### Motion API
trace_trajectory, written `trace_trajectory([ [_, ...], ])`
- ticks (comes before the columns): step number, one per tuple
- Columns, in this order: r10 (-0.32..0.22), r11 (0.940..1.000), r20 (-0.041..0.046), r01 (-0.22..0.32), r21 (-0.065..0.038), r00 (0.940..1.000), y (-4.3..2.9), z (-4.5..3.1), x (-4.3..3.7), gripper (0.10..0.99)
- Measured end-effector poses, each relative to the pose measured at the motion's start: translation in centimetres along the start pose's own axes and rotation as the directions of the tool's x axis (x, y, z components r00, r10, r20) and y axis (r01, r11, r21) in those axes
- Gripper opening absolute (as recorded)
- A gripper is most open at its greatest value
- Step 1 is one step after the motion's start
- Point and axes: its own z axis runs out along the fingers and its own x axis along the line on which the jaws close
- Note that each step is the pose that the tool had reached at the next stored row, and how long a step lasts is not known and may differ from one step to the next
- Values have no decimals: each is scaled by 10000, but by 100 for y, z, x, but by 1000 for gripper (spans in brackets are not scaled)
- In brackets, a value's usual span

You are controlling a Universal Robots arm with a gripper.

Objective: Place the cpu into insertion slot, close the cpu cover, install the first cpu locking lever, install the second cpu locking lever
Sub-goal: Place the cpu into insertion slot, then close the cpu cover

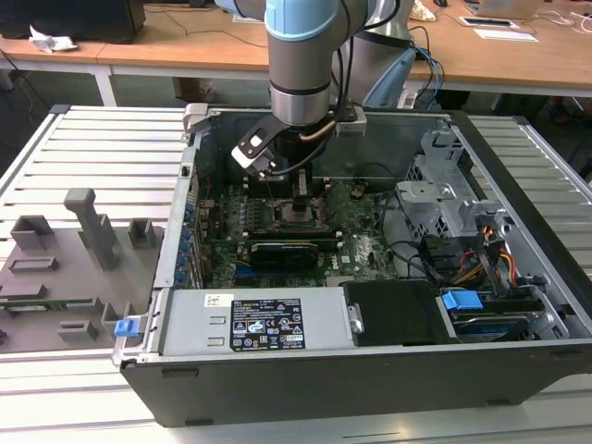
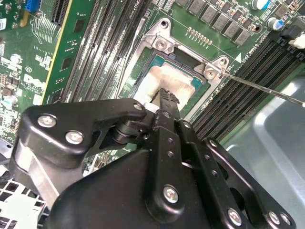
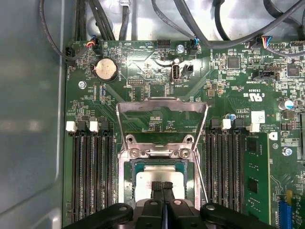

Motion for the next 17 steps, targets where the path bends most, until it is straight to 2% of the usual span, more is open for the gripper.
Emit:
trace_trajectory([
  [13,-1,10000,22,1,-1,10000,12,-156,2,106],
  [15,-1,10000,31,1,-1,10000,16,-206,3,106],
  [17,-2,10000,42,2,-1,10000,22,-288,5,106],
])
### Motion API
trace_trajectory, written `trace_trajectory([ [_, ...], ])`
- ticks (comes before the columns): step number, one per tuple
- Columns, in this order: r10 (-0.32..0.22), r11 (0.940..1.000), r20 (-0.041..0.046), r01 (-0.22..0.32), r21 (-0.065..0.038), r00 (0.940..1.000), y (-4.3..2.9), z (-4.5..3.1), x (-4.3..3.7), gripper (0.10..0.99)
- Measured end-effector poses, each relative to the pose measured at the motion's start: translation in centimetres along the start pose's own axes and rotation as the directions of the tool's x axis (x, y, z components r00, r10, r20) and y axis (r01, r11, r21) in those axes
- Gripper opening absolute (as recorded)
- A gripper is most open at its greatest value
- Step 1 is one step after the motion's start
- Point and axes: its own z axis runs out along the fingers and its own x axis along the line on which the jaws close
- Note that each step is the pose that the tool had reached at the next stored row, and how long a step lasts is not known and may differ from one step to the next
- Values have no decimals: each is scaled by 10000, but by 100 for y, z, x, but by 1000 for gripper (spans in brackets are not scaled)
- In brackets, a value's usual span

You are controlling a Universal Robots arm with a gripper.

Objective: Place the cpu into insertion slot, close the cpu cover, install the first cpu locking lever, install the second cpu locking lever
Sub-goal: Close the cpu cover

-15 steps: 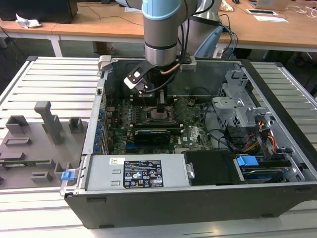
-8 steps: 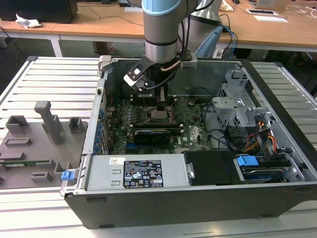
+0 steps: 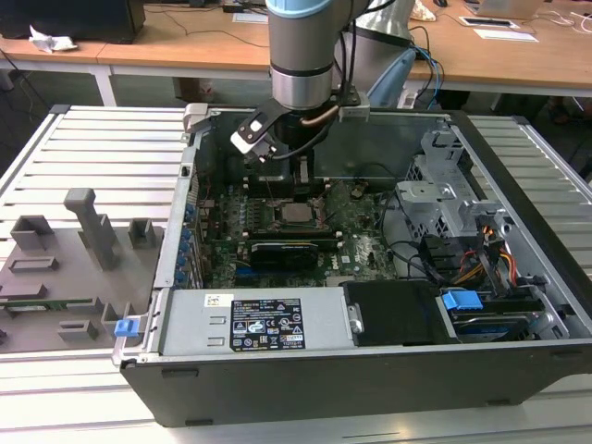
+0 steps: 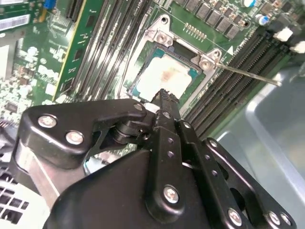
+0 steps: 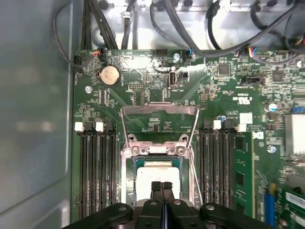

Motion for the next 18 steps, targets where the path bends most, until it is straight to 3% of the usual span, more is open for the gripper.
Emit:
trace_trajectory([
  [2,-2,10000,13,2,0,10000,8,-107,2,106],
  [3,-1,10000,20,1,-2,10000,19,-249,3,106],
  [4,0,10000,17,0,23,10000,55,-248,-16,106],
  [6,-54,9998,14,53,181,10000,248,-233,-15,106],
  [9,-465,9987,-18,465,229,9989,365,-221,-14,106],
  [18,-680,9972,-37,680,302,9977,540,-199,23,106],
])
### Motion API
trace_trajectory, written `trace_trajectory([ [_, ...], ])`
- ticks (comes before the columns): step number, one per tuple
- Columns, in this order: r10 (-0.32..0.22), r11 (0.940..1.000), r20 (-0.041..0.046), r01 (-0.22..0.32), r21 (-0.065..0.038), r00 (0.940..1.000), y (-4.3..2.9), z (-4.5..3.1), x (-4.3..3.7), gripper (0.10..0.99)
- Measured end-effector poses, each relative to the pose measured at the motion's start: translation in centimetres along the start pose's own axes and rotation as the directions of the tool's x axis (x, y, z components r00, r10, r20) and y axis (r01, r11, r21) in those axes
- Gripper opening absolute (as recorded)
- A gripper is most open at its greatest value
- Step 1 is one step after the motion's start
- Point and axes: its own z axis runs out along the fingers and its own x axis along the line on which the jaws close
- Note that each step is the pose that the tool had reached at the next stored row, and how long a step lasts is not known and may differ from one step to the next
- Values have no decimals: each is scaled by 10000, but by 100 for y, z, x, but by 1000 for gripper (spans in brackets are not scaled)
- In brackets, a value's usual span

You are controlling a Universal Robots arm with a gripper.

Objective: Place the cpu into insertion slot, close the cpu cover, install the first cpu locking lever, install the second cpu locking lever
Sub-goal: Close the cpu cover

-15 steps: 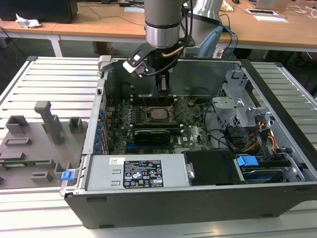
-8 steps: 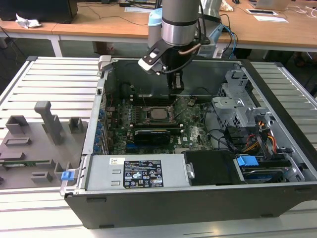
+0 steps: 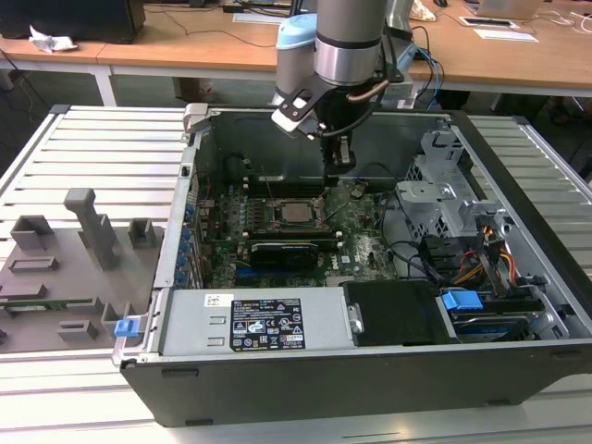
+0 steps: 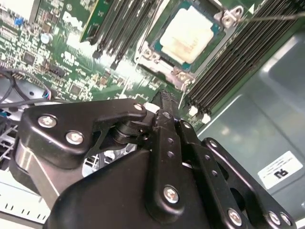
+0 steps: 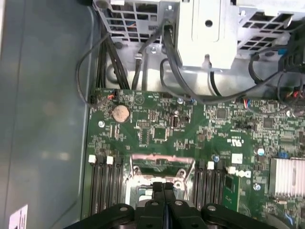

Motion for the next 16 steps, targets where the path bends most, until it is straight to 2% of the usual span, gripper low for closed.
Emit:
trace_trajectory([
  [3,1,10000,-3,-1,47,10000,72,9,4,106],
  [6,1,10000,-1,-1,83,10000,178,25,4,106],
  [12,1,10000,-4,-1,82,10000,276,35,9,106],
  [16,0,10000,-4,0,97,10000,385,49,29,106],
])
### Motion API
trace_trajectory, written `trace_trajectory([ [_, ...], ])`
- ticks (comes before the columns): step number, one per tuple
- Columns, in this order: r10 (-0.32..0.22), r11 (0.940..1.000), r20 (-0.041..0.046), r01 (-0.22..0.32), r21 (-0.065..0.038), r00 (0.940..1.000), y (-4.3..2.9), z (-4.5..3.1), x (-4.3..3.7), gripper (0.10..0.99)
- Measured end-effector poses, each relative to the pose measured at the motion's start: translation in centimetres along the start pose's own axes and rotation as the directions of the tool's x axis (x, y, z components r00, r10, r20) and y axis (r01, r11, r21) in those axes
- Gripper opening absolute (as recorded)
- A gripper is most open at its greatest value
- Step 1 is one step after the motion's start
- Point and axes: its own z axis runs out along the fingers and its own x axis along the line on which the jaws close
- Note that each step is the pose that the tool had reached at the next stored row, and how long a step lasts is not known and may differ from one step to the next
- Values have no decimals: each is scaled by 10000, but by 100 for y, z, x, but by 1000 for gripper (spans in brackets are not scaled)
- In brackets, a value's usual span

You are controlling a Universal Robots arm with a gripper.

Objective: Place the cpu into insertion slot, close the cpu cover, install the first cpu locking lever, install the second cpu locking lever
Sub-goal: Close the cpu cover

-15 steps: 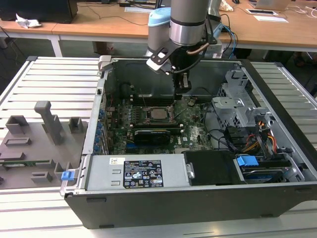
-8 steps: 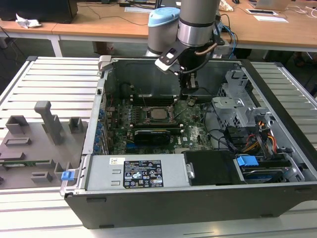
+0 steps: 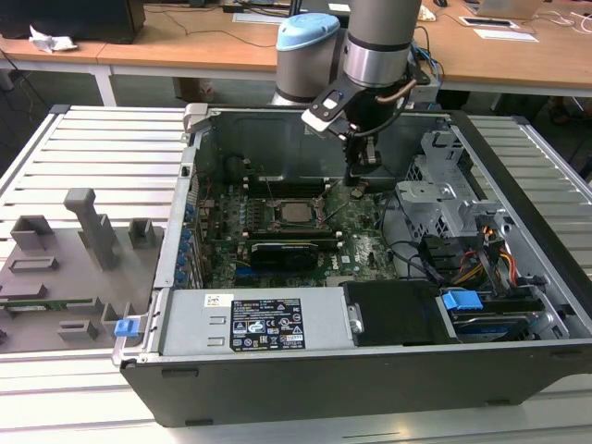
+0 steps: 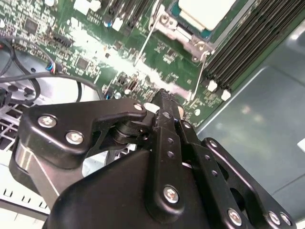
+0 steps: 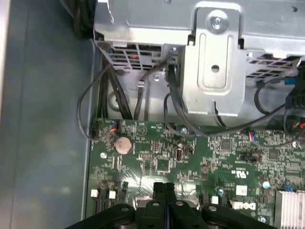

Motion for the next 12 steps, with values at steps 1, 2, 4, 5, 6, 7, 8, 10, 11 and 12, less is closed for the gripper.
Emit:
trace_trajectory([
  [1,1,10000,0,-1,7,10000,17,3,1,106],
  [2,1,10000,1,-1,14,10000,30,7,2,106],
  [4,2,10000,-1,-2,31,10000,46,25,1,106],
  [5,1,10000,-2,-1,39,10000,53,37,1,106],
  [6,1,10000,-2,-1,47,10000,60,47,0,106],
  [7,1,10000,-2,-1,55,10000,65,59,0,106],
  [8,1,10000,-3,-1,66,10000,68,77,-1,106],
  [10,1,10000,-3,-1,98,10000,66,116,-10,106],
  [11,3,9999,-4,-2,119,10000,64,119,-12,106],
  [12,3,9999,-4,-3,127,10000,63,120,-11,106],
])
